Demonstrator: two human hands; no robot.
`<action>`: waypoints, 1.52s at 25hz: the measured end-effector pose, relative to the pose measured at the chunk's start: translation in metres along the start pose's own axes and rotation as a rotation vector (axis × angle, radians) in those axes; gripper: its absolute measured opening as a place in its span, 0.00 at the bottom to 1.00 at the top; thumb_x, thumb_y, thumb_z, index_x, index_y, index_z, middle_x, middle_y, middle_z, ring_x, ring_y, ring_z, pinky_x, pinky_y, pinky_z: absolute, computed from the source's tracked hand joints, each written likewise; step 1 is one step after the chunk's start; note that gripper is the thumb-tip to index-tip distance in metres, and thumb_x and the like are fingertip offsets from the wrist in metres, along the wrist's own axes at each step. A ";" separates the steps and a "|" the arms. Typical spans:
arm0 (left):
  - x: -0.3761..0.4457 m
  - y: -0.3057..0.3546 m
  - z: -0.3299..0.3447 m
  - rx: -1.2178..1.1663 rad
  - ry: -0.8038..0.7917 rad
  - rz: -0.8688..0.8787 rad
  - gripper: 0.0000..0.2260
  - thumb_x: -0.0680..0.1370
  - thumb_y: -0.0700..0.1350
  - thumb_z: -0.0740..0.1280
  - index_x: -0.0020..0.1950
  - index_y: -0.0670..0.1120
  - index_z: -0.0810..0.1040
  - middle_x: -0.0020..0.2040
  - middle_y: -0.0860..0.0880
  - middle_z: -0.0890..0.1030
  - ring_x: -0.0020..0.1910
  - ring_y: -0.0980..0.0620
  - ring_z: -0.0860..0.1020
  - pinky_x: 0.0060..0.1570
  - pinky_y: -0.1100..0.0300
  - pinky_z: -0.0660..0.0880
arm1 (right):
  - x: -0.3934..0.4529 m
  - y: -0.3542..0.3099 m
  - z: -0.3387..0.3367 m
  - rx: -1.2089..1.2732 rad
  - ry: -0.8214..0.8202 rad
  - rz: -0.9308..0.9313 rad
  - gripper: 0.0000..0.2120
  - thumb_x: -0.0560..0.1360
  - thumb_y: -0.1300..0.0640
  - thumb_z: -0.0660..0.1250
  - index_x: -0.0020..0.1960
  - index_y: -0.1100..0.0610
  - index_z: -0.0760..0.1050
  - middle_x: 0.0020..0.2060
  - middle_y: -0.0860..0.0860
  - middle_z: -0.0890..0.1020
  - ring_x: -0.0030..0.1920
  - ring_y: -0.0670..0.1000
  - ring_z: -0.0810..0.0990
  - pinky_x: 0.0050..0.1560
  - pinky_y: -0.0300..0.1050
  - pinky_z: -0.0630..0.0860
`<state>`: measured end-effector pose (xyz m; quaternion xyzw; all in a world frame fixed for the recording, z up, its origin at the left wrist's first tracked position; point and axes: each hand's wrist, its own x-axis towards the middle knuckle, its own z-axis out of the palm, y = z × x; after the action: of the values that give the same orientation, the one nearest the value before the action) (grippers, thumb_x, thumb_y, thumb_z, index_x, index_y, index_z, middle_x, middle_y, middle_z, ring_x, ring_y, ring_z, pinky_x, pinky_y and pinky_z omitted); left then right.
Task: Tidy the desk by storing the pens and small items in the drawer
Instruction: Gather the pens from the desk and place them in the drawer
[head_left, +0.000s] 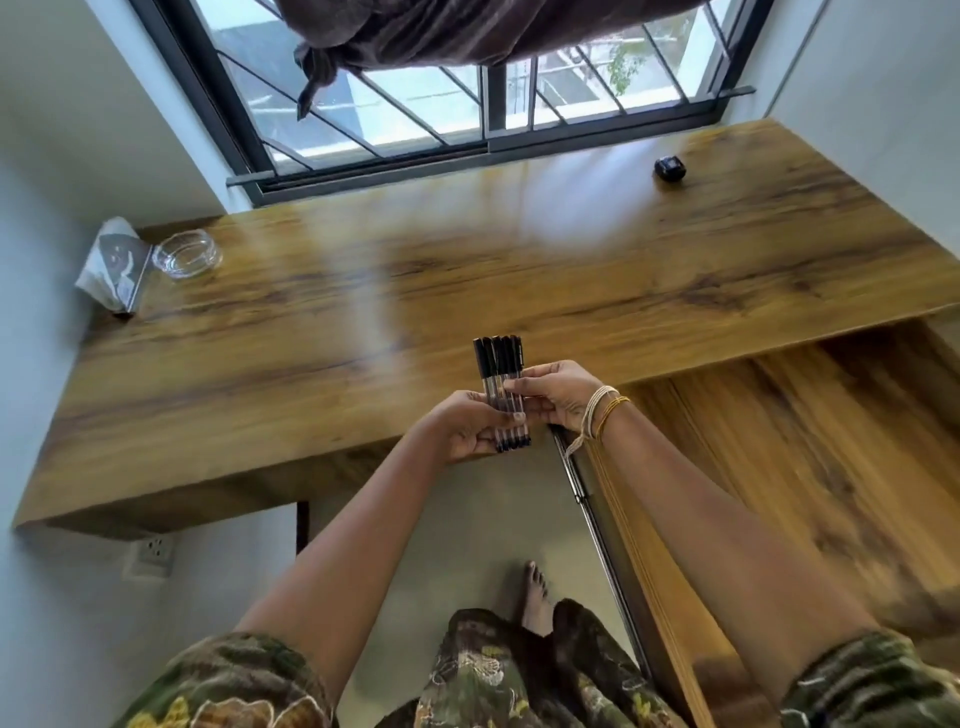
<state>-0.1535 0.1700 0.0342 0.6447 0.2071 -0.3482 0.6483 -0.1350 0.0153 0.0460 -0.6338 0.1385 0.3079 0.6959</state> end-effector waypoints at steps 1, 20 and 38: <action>-0.006 -0.009 0.007 0.001 -0.005 -0.002 0.07 0.71 0.31 0.72 0.48 0.39 0.81 0.43 0.42 0.84 0.43 0.47 0.83 0.57 0.49 0.78 | -0.011 0.009 -0.003 0.000 0.009 0.003 0.09 0.70 0.66 0.73 0.50 0.67 0.80 0.40 0.58 0.85 0.37 0.52 0.84 0.42 0.47 0.82; -0.010 -0.072 0.249 -0.094 -0.030 -0.210 0.07 0.74 0.34 0.70 0.51 0.40 0.77 0.46 0.42 0.83 0.48 0.46 0.83 0.51 0.53 0.80 | -0.099 0.087 -0.198 0.040 -0.018 0.301 0.15 0.71 0.59 0.73 0.55 0.65 0.80 0.50 0.61 0.84 0.53 0.60 0.82 0.57 0.60 0.78; 0.037 -0.138 0.266 -0.049 0.486 -0.230 0.19 0.76 0.37 0.68 0.65 0.42 0.67 0.56 0.42 0.77 0.48 0.45 0.80 0.43 0.50 0.81 | -0.019 0.168 -0.193 -0.375 0.138 0.456 0.31 0.63 0.54 0.80 0.61 0.64 0.73 0.55 0.61 0.81 0.55 0.63 0.81 0.56 0.59 0.78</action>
<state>-0.2761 -0.0874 -0.0654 0.6658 0.4370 -0.2495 0.5510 -0.2135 -0.1755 -0.1075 -0.7233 0.2652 0.4326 0.4684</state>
